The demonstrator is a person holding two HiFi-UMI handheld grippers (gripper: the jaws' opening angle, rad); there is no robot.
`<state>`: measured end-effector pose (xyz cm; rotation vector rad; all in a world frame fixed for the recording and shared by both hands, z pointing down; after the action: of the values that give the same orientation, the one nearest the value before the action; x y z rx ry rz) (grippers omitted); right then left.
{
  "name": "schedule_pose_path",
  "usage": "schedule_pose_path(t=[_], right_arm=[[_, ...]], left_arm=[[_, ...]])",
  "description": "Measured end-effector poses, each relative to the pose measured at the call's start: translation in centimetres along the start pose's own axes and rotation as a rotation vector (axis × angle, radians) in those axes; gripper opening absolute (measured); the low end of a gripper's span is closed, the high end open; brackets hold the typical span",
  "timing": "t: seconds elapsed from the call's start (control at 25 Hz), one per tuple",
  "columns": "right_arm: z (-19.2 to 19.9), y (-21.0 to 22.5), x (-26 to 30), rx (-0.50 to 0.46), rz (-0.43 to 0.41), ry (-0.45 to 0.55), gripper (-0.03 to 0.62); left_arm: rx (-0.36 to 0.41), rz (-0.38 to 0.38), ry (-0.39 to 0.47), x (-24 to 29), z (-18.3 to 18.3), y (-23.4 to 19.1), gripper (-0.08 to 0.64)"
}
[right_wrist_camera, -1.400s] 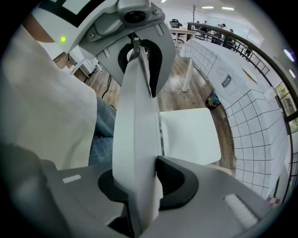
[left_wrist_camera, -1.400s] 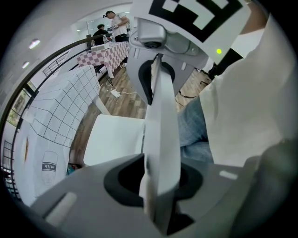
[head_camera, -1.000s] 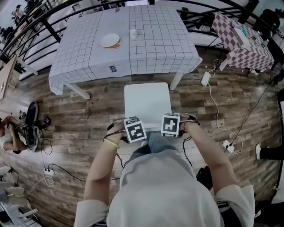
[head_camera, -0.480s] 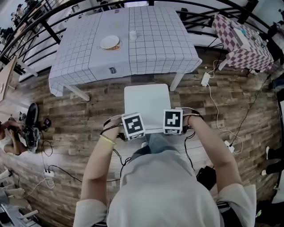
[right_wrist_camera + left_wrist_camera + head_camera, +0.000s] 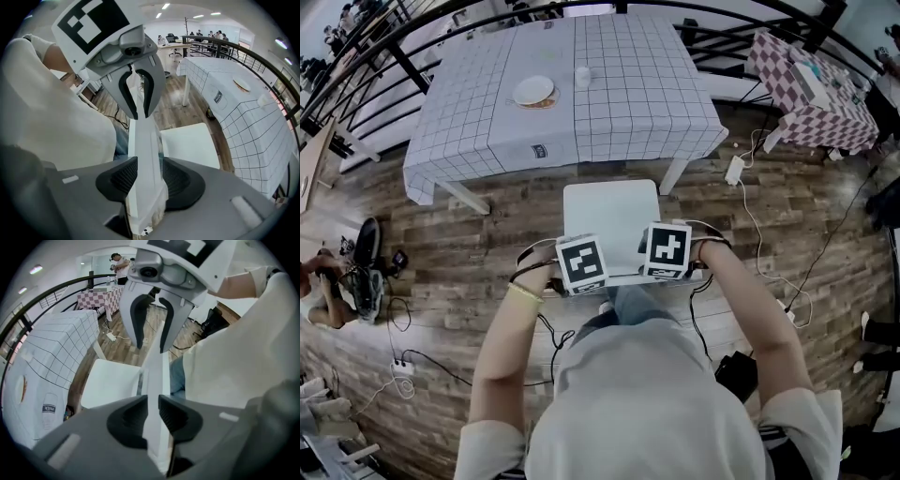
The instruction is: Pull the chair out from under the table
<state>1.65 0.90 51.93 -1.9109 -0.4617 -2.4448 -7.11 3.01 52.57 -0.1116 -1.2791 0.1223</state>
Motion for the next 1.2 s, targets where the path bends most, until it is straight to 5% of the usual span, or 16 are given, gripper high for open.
schedule_pose_path(t=[0.16,0.44,0.72,1.2], right_arm=[[-0.8,0.8,0.0,0.018,0.059,0.05,0.106],[-3.2,2.9,-1.2,0.046,0.189,0.207,0.026],[-4.4,6.0,-2.9,0.245,0.362,0.41,-0.002],[-5.0,8.6,-7.0,0.59,0.54,0.812,-0.002]], left_arm=[[-0.039,-0.088,0.072,-0.8,-0.6,-1.8,0.011],[-0.118,-0.263,0.19,-2.4,-1.5,-5.0,0.011],[-0.336,-0.412,0.367,-4.3,-1.6,-8.3,0.011],[-0.541,-0.772,0.649,-8.2,-1.7,-10.8,0.011]])
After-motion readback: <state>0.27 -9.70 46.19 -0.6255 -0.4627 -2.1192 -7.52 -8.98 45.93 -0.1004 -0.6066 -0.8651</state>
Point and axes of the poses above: the fingertips, and each gripper's own axes: x forward along the fingers, y to its right, z out of its underside, the point moved 4 cm from there along -x, backward along the fingers, and after that the axes turned 11 degrees about x, right-handed, at the moved point
